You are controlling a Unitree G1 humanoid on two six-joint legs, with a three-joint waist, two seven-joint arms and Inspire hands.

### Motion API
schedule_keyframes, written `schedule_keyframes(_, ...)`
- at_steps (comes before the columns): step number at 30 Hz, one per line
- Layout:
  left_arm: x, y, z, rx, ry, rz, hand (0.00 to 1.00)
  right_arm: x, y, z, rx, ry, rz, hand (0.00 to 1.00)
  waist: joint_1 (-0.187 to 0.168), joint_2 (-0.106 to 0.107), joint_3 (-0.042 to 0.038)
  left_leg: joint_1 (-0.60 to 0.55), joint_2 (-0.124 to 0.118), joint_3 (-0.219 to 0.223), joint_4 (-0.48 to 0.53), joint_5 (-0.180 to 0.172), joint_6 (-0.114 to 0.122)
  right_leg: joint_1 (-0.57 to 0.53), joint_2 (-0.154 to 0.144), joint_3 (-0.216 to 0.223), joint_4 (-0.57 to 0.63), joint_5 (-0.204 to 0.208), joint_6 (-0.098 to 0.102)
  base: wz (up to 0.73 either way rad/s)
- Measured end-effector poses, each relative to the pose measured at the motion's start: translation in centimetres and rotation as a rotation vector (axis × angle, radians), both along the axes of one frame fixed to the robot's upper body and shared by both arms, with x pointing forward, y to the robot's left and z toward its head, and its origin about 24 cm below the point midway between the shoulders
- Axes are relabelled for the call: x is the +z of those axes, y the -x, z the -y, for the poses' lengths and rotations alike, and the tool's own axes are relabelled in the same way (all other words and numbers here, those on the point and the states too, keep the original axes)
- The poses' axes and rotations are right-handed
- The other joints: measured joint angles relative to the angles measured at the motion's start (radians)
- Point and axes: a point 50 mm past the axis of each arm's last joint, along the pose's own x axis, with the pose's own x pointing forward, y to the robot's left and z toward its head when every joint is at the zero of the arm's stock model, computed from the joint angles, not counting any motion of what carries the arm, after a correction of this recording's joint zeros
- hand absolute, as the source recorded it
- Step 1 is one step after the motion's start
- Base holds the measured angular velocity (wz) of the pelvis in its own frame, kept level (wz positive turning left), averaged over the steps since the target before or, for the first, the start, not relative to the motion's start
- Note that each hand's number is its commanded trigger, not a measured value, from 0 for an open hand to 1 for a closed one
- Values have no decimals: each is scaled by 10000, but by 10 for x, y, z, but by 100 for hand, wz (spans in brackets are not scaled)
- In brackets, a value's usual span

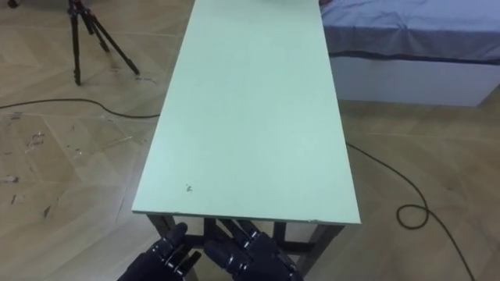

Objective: Move table with human

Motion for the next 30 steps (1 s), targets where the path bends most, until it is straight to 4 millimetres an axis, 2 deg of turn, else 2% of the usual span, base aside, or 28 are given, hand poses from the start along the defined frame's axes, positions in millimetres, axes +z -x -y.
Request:
schedule_keyframes(14,11,-9,0,129,-25,-309,0,3,-9,5,-358,411,-99,0,-36,-4,7,-153,-10,45,89,4,2,-163,-9,102,59,18,-20,-1)
schedule_keyframes(16,11,-9,1,119,-51,-353,0,3,-9,4,-419,402,-153,0,-34,40,-11,-168,-5,127,145,4,2,-209,2,154,63,47,-33,-9)
schedule_keyframes(18,11,-11,2,64,-38,-301,0,4,-11,3,-458,290,-171,0,-51,86,14,-207,-2,156,132,4,2,-244,3,198,66,75,-35,-6)
schedule_keyframes(20,17,-23,8,-234,81,195,0,4,-12,3,-564,199,-251,0,-46,138,6,-238,1,157,138,12,16,-272,-16,211,84,90,-28,0)
schedule_keyframes(22,36,-48,23,-489,607,1360,0,5,-13,3,-511,194,-280,0,-112,179,-19,-235,3,171,136,19,30,-298,-40,229,139,91,-26,-2)
schedule_keyframes(24,35,-45,30,-711,634,1453,0,5,-14,3,-552,189,-278,0,-254,192,-19,-220,-5,202,121,20,31,-298,-36,222,140,92,-25,-4)
schedule_keyframes(30,34,-42,36,-1434,215,1646,0,3,-11,8,-540,244,-566,0,-338,105,-65,-181,-12,248,54,20,29,-297,14,241,97,91,-24,-1)
